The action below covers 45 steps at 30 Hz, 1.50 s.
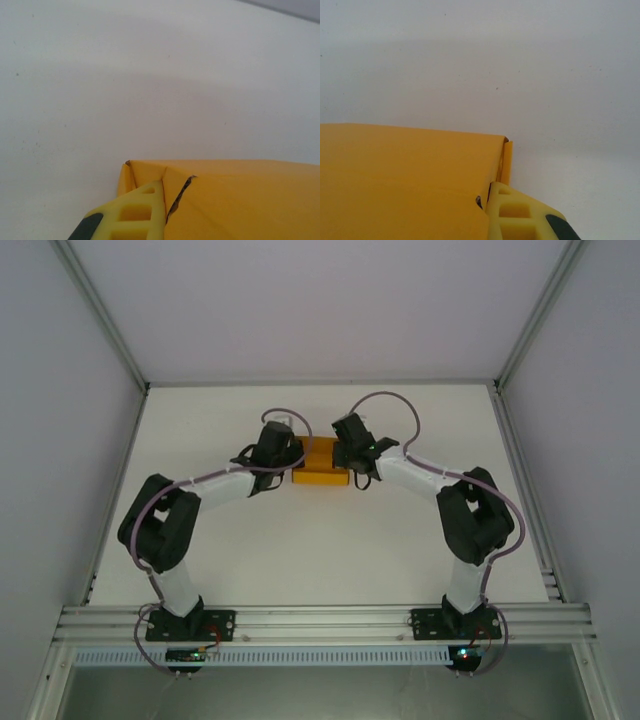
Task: Assemble paper box
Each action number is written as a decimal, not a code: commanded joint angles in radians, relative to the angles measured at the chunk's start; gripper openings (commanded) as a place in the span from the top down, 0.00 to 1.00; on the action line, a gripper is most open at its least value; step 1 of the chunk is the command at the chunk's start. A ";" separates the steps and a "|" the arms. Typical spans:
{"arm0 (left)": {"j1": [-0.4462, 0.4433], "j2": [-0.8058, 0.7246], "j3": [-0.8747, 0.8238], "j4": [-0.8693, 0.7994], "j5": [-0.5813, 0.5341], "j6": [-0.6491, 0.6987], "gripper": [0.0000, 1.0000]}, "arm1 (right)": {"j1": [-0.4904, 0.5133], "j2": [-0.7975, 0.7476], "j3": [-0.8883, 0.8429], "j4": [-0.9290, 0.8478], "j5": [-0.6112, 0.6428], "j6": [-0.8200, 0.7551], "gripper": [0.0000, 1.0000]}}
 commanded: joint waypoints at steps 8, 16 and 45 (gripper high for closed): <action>-0.033 -0.099 -0.107 -0.039 0.114 0.052 0.86 | 0.025 -0.023 -0.133 0.191 -0.031 0.028 0.96; -0.033 -0.171 -0.079 -0.103 0.122 0.069 0.75 | 0.040 -0.053 -0.161 0.195 0.016 -0.003 0.96; 0.238 -0.142 0.023 -0.274 0.429 -0.169 0.01 | 0.141 -0.033 -0.195 0.214 0.165 -0.122 0.84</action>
